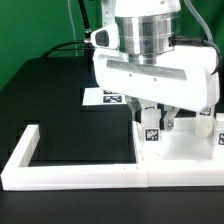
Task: Assemble square table
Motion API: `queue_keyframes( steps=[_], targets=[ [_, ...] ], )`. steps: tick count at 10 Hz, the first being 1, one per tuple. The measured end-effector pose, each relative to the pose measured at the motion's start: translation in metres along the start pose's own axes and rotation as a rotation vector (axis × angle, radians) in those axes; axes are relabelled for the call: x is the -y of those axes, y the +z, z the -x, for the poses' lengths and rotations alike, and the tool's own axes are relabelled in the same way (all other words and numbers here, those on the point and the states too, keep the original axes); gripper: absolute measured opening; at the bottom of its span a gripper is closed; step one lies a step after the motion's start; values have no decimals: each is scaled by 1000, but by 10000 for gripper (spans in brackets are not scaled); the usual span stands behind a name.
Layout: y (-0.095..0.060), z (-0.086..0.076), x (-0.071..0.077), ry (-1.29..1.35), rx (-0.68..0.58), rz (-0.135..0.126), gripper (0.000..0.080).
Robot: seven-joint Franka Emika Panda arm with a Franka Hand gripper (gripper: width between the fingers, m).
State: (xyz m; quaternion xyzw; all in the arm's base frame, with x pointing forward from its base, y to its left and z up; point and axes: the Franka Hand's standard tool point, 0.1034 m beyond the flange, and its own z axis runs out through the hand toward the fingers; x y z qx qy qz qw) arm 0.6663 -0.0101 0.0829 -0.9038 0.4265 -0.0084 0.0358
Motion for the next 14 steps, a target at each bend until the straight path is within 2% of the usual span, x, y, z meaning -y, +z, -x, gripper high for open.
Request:
queue_keyframes(
  steps=[2, 3, 4, 5, 8, 10, 11, 12, 13, 14],
  targets=[
    [1, -4, -2, 299, 31, -15, 392],
    [2, -5, -2, 477, 52, -29, 392],
    [2, -5, -3, 671, 76, -54, 393],
    [2, -5, -3, 773, 93, -60, 393],
    [2, -3, 2, 1036, 90, -55, 394],
    [2, -4, 2, 1023, 90, -54, 394],
    [2, -4, 1, 928, 81, -53, 473],
    [1, -3, 2, 756, 63, -50, 473],
    [-1, 0, 4, 588, 55, -54, 615],
    [0, 1, 5, 488, 54, -57, 642]
  ],
)
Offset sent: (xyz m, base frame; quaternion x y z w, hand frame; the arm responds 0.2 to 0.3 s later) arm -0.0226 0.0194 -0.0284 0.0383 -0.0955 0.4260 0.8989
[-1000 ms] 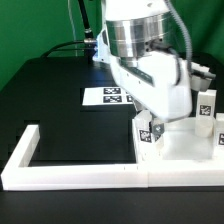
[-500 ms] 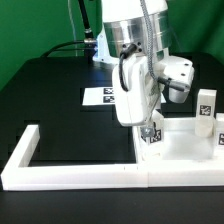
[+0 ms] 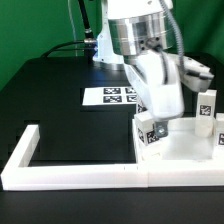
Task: Assemble square table
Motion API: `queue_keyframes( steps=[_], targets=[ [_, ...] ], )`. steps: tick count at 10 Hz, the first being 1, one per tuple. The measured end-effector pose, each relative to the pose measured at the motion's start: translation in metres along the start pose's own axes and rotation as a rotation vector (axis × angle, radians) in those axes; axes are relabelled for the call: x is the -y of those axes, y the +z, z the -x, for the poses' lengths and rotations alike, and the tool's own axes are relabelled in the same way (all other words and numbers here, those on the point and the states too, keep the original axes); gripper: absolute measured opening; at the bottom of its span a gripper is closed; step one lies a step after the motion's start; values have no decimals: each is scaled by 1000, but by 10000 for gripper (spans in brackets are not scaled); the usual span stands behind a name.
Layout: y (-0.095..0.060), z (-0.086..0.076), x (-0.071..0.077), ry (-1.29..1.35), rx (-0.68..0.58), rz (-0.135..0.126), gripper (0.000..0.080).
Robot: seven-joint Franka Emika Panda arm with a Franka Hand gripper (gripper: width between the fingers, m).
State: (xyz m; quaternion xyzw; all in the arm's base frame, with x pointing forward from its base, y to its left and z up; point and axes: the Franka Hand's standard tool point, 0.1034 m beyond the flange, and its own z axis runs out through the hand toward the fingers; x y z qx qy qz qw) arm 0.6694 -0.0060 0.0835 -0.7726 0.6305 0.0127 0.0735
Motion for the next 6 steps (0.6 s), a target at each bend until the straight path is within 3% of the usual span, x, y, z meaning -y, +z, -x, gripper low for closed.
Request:
queue_keyframes(
  steps=[4, 6],
  targets=[
    [0, -3, -1, -284, -2, 2, 649],
    [-5, -7, 7, -714, -73, 19, 649]
  ],
)
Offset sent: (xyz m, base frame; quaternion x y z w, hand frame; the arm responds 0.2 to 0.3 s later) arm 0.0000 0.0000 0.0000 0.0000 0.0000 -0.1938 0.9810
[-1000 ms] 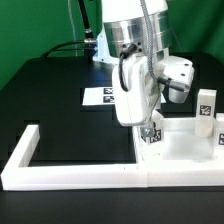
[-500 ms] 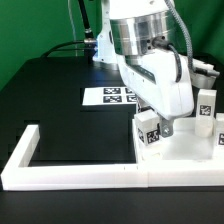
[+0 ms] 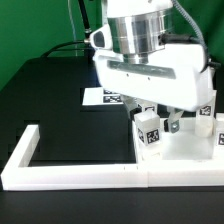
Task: Assemble square table
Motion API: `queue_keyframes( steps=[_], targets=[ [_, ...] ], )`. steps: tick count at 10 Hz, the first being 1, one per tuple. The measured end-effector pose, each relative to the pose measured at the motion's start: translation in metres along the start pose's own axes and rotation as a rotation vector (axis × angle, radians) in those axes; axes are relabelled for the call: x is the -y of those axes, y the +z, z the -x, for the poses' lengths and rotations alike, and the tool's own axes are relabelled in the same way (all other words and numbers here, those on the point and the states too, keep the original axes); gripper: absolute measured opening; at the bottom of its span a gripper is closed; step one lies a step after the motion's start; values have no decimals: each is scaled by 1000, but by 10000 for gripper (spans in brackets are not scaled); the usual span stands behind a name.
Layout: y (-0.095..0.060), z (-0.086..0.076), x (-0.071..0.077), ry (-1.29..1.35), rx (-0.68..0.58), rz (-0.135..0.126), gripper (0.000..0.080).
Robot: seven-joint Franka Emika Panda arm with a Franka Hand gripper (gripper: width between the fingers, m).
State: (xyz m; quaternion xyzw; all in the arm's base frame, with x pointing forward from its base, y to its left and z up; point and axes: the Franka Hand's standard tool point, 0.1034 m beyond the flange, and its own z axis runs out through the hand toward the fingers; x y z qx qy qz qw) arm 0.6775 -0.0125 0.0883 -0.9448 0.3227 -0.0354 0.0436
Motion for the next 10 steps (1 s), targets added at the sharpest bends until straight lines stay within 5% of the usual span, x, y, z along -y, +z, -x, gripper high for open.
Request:
queue_keyframes(
  steps=[1, 7, 10],
  targets=[
    [1, 4, 4, -148, -4, 17, 649],
    [14, 14, -5, -503, 8, 28, 649],
    [15, 15, -8, -471, 29, 32, 640]
  ],
)
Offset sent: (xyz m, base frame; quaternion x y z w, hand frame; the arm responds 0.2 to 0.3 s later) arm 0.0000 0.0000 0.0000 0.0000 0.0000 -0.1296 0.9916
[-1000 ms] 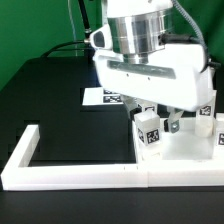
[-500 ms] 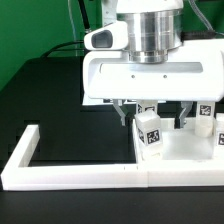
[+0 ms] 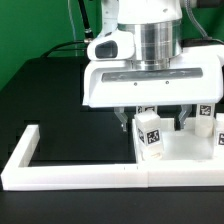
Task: Assemble square table
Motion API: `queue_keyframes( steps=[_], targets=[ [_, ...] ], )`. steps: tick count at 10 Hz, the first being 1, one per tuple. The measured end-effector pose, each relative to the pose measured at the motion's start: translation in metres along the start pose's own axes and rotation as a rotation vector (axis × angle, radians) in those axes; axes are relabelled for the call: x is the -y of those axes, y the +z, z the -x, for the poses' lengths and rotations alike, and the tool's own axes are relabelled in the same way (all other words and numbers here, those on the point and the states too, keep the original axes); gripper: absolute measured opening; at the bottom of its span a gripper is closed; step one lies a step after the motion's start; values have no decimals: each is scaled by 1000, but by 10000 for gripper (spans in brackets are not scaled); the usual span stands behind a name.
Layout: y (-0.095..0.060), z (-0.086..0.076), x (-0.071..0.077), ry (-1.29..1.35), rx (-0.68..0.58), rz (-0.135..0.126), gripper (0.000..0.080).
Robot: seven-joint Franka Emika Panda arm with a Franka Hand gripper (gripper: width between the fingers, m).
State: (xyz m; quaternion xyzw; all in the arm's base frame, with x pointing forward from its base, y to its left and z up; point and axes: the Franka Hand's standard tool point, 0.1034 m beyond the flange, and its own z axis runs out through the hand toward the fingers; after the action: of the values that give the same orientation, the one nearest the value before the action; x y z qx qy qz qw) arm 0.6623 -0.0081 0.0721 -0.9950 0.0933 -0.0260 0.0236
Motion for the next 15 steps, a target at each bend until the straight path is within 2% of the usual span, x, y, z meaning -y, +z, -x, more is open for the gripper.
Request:
queue_keyframes(
  steps=[1, 2, 3, 6, 8, 9, 10, 11, 12, 13, 15],
  targets=[
    [0, 0, 0, 28, 0, -2, 640],
    [0, 0, 0, 115, 1, -2, 482],
    [1, 0, 0, 183, 1, -2, 291],
    [1, 3, 1, 367, 11, 1, 289],
    [1, 3, 6, 673, 11, 4, 289],
    [-2, 2, 11, 883, 35, 12, 289],
    [-14, -8, 20, 1069, 75, 21, 290],
    [2, 0, 19, 1258, 65, -13, 290],
    [4, 1, 20, 1352, 50, -28, 291],
    [-2, -4, 21, 1384, 42, -35, 291],
    [2, -2, 21, 1485, 49, -31, 291]
  ],
)
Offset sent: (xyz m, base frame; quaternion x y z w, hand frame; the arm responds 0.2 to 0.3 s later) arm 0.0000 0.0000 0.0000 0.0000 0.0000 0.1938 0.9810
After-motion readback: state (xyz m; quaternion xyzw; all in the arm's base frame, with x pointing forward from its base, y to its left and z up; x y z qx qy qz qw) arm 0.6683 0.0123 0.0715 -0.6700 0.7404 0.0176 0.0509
